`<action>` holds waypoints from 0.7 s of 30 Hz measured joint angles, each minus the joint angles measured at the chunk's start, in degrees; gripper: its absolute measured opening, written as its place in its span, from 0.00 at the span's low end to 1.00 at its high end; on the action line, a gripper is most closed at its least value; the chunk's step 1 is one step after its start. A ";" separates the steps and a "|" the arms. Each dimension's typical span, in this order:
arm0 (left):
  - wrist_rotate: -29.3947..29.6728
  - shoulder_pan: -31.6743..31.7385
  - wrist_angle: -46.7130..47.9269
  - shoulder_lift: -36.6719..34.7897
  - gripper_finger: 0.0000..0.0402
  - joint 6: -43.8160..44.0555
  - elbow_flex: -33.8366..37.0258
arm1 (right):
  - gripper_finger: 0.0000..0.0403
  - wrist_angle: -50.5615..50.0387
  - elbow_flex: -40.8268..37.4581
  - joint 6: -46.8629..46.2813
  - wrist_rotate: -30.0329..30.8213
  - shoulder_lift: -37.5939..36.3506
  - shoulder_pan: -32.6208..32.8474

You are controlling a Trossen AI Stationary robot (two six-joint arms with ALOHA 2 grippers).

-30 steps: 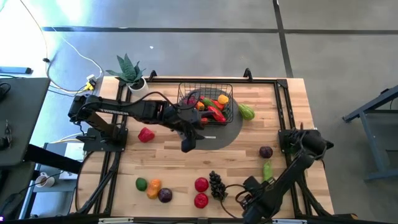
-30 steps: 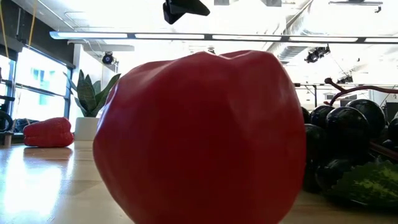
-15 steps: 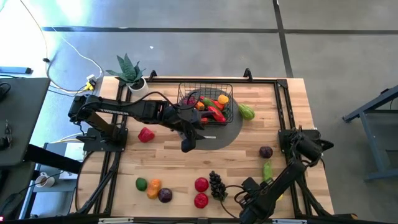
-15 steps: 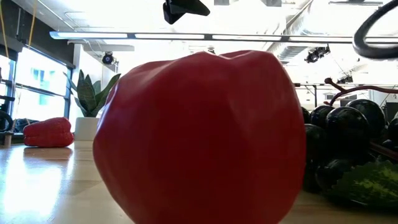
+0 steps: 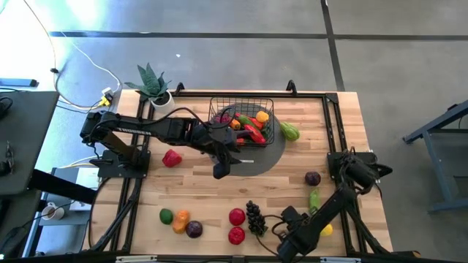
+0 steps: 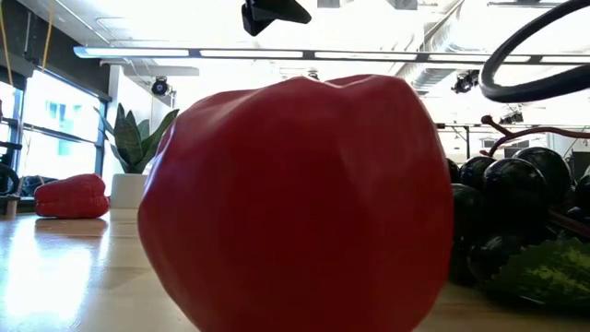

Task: Build produce basket
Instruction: Put the red chili pepper into the wire basket

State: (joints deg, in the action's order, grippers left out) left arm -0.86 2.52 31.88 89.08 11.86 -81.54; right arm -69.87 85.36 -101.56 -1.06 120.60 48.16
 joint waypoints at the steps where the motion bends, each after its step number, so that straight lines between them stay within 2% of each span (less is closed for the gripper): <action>1: 0.00 0.00 -0.02 0.00 0.46 0.00 0.00 | 0.23 0.00 0.00 0.00 0.00 0.00 -0.20; 5: 0.00 0.00 0.00 0.00 0.46 0.00 0.00 | 0.23 0.42 0.02 0.00 0.26 -0.35 -0.92; 14: 0.43 0.21 0.15 0.00 0.46 -2.40 0.00 | 0.23 -0.45 0.02 -0.44 6.33 -5.61 -3.45; 17: 3.80 0.21 0.32 -0.07 0.46 -4.56 0.00 | 0.23 -0.58 0.02 -0.41 9.07 -7.48 -5.12; 21: 12.68 0.26 1.08 -1.03 0.46 -9.29 -0.04 | 0.23 -1.24 0.04 0.28 12.43 -10.23 -7.97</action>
State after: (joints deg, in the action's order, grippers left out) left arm 11.82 2.78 32.96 88.04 2.56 -81.58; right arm -71.11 85.41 -101.28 11.37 110.36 40.20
